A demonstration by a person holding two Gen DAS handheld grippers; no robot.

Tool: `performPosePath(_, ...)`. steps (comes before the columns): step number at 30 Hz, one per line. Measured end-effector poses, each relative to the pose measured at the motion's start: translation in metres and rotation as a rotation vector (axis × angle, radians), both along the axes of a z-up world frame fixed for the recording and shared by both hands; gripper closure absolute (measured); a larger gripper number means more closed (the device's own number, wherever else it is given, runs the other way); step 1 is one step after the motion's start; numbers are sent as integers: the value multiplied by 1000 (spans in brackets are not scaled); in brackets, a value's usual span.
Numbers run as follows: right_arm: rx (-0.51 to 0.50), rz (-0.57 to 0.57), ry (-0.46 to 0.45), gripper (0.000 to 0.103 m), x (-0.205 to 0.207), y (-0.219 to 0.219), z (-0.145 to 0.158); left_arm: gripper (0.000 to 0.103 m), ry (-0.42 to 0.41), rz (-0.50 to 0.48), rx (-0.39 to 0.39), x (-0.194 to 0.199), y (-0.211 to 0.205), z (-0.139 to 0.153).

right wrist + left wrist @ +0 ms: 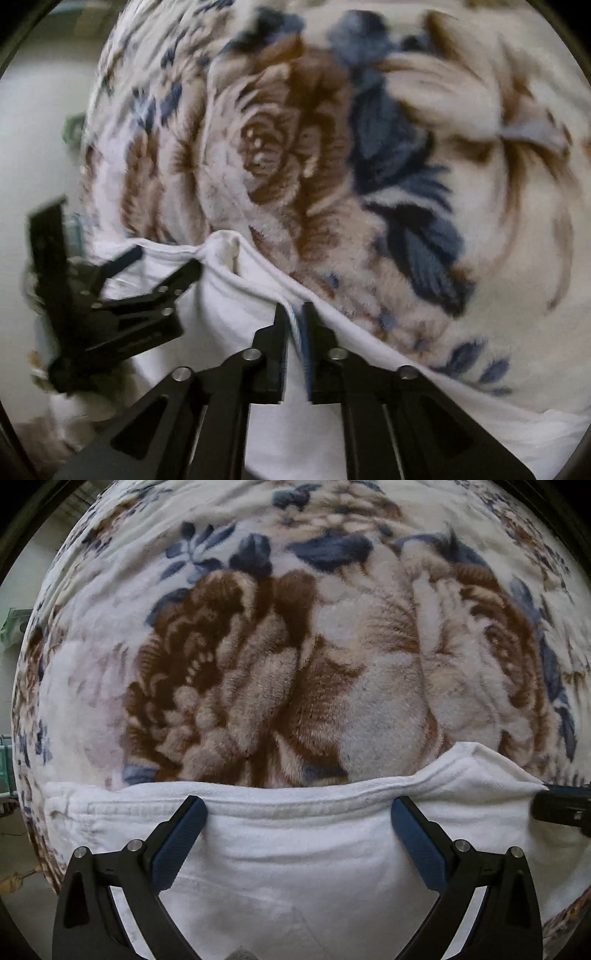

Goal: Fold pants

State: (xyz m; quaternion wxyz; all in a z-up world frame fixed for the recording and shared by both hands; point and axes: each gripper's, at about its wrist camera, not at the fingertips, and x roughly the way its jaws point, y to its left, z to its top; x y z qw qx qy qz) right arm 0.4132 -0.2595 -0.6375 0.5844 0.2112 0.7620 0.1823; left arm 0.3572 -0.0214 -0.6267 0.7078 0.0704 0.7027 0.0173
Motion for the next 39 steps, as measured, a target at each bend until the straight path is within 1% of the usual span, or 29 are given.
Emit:
performPosePath(1,2,-6,-6,70,-1,-7,7,0,-6,2,-8,0,-1,4)
performPosePath(3,-48,31,-52,47,-5,-19,23,0,-8,5,-30,0,-5,9)
performPosePath(4,-81,75,-62,45,-10,-25,30,0,-7,7,-44,5,-7,8)
performPosePath(5,-84,110,-54,45,-17,-31,34,0,-7,7,-56,7,-13,6)
performPosePath(7,-83,165,-32,46,-26,-40,32,0,-18,-9,-34,16,-34,0)
performPosePath(8,-118,192,-44,57,-30,-43,31,0,-24,-24,-6,19,-44,-7)
performPosePath(9,-170,218,-54,86,-34,-43,28,0,-23,-29,5,22,-51,-11)
performPosePath(10,-182,224,-49,93,-36,-44,26,0,-23,-27,5,24,-53,-15)
performPosePath(11,-202,216,-52,94,-36,-45,23,0,-23,-22,1,25,-54,-18)
performPosePath(12,-222,189,-80,95,-35,-47,25,0,-26,-20,-8,25,-54,-20)
performPosePath(14,-262,166,-120,96,-34,-49,28,0,-33,-8,-39,24,-51,-20)
performPosePath(15,-279,138,-125,96,-34,-50,27,0,-33,1,-53,22,-44,-20)
performPosePath(17,-291,84,-109,96,-33,-50,17,0,-26,24,-84,21,-35,-20)
performPosePath(19,-288,21,-65,96,-35,-52,5,0,-26,37,-98,20,-33,-15)
performPosePath(22,-256,-75,-48,86,-37,-62,11,0,-44,53,-111,14,-23,7)
performPosePath(23,-235,-111,-48,64,-40,-68,16,0,-57,58,-114,11,-23,18)
performPosePath(24,-207,-168,-67,37,-45,-79,26,0,-64,66,-120,3,-22,28)
performPosePath(25,-188,-213,-94,29,-52,-86,35,0,-70,78,-128,-2,-23,36)
performPosePath(26,-169,-271,-129,27,-63,-96,47,0,-75,91,-134,-12,-22,43)
performPosePath(27,-158,-296,-138,27,-73,-106,53,0,-77,106,-133,-25,-21,49)
performPosePath(28,-148,-327,-134,27,-85,-114,61,0,-77,120,-128,-37,-19,54)
performPosePath(30,-161,-370,-123,27,-112,-127,72,0,-69,158,-94,-66,-11,60)
performPosePath(32,-184,-388,-103,27,-139,-125,78,0,-45,241,-76,-97,12,63)
performPosePath(34,-219,-372,-79,27,-170,-107,81,0,-29,326,-50,-120,41,63)
performPosePath(36,-217,-317,-42,27,-188,-86,79,0,-9,402,-15,-138,75,64)
performPosePath(38,-201,-303,-11,27,-198,-66,77,2,-7,489,-37,-152,111,65)
performPosePath(39,-180,-299,3,27,-204,-54,74,5,-13,533,-60,-157,128,66)
